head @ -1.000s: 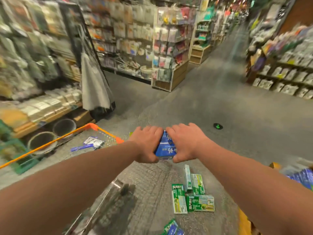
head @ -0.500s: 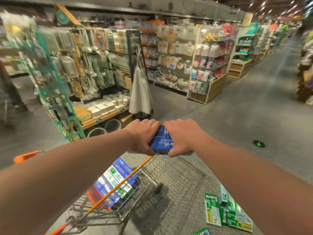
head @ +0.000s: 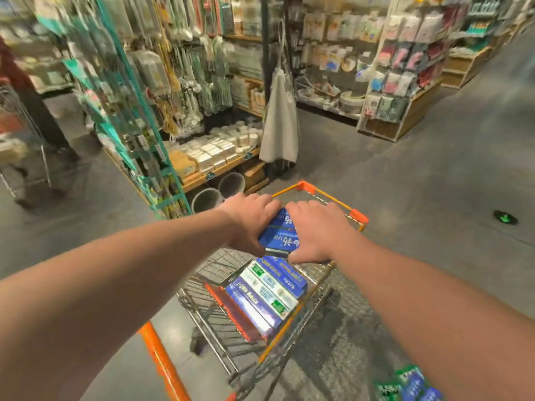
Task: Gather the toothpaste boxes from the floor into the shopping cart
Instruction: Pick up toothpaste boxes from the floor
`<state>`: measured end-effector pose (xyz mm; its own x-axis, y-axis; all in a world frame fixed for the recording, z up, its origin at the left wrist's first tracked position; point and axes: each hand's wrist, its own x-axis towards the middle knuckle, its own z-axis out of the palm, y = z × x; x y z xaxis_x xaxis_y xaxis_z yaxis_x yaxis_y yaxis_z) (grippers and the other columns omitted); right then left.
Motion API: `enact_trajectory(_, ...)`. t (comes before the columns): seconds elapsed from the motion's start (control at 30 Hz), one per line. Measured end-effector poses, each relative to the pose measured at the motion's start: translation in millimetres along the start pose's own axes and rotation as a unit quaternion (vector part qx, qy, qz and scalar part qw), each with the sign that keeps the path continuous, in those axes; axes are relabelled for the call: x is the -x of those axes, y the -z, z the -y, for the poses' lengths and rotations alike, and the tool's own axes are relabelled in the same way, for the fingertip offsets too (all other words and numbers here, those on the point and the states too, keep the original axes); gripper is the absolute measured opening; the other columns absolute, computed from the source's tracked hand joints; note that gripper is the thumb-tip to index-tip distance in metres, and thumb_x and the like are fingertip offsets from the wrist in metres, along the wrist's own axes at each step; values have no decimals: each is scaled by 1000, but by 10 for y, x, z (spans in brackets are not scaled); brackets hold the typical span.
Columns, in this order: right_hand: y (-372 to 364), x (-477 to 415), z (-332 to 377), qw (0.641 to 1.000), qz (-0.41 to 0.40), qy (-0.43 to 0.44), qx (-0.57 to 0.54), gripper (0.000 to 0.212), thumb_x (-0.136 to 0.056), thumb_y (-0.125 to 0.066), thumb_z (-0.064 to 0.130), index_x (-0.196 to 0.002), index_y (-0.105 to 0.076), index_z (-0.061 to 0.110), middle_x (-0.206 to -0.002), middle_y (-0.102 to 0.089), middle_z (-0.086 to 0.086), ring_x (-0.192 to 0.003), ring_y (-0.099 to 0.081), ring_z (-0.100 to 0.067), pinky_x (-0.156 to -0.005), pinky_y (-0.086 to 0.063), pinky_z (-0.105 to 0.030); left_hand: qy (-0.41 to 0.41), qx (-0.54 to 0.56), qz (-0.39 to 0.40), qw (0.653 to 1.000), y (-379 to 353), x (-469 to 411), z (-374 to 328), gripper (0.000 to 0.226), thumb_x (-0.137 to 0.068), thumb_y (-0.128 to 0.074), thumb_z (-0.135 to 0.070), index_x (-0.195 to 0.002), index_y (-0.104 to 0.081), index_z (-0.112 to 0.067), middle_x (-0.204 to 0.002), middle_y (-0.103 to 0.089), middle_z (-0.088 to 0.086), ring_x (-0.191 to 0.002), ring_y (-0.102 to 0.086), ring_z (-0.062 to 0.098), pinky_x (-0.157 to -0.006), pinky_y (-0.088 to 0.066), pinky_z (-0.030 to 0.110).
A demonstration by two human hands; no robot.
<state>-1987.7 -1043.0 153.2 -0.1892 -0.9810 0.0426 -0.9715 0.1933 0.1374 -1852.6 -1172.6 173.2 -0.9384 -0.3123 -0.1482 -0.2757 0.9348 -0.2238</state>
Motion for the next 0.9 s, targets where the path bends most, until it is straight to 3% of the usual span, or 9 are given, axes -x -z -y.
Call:
enact_trajectory(0.23,-876,-745,442,994,56,-71,-54,94,-60,-71,73,-129,-38,19,-127,-53,-1,-120,-53,-23,-88,-47,-45,-13,-23,37,999,-994,-473,592,99,-67,-75,-60,-148,-30,-26,-135,-48,-3,-123,-52,23,-100,-41,43)
enact_trajectory(0.43,-2285,-1201,766,972,140,-145,-120,94,-64,-76,69,-130,-34,16,-129,-49,-5,-121,-50,-25,-88,-48,-45,-50,-46,101,993,-2388,-1014,745,98,-69,-79,-48,-149,-25,-28,-137,-46,-3,-128,-47,22,-105,-32,47)
enact_trajectory(0.53,-3083,-1314,1019,961,166,-187,-118,75,-78,-74,52,-132,-37,16,-128,-51,-5,-122,-52,-25,-88,-50,-44,-73,-56,137,986,-3172,-1181,744,100,-74,-78,-43,-151,-16,-27,-143,-40,0,-134,-40,26,-117,-23,54)
enact_trajectory(0.6,-3576,-1338,1235,964,137,-208,-89,28,-92,-55,26,-119,-52,18,-113,-61,-5,-105,-63,-24,-77,-53,-43,-94,-49,171,980,-3646,-1209,705,103,-75,-79,-44,-152,-12,-27,-146,-37,0,-138,-38,27,-121,-19,57)
enact_trajectory(0.63,-3794,-1331,1336,962,132,-219,-95,21,-90,-45,16,-104,-61,19,-96,-66,-4,-87,-67,-23,-67,-53,-40,-103,-46,180,977,-3874,-1222,684,103,-76,-79,-44,-151,-10,-28,-147,-37,0,-139,-37,27,-121,-18,57)
enact_trajectory(0.7,-4162,-1308,1511,949,184,-228,-117,26,-83,-40,10,-74,-64,17,-66,-61,-4,-58,-62,-23,-53,-49,-34,-117,-32,195,973,-4237,-1200,635,105,-74,-80,-47,-149,-9,-29,-146,-37,-1,-138,-38,25,-121,-20,57)
enact_trajectory(0.73,-4350,-1271,1608,952,175,-233,-98,27,-82,-40,8,-69,-63,16,-61,-58,-3,-52,-59,-22,-50,-48,-32,-125,-25,196,972,-4378,-1162,608,103,-73,-81,-50,-146,-11,-30,-145,-38,-2,-137,-39,24,-119,-22,55)
enact_trajectory(0.9,-4706,-1168,1839,951,143,-262,-82,30,-85,-39,10,-71,-64,17,-61,-56,-3,-52,-56,-21,-53,-46,-30,-156,10,145,977,-4853,-1029,538,87,-75,-79,-46,-134,-17,-30,-137,-46,-1,-130,-46,28,-113,-32,57)
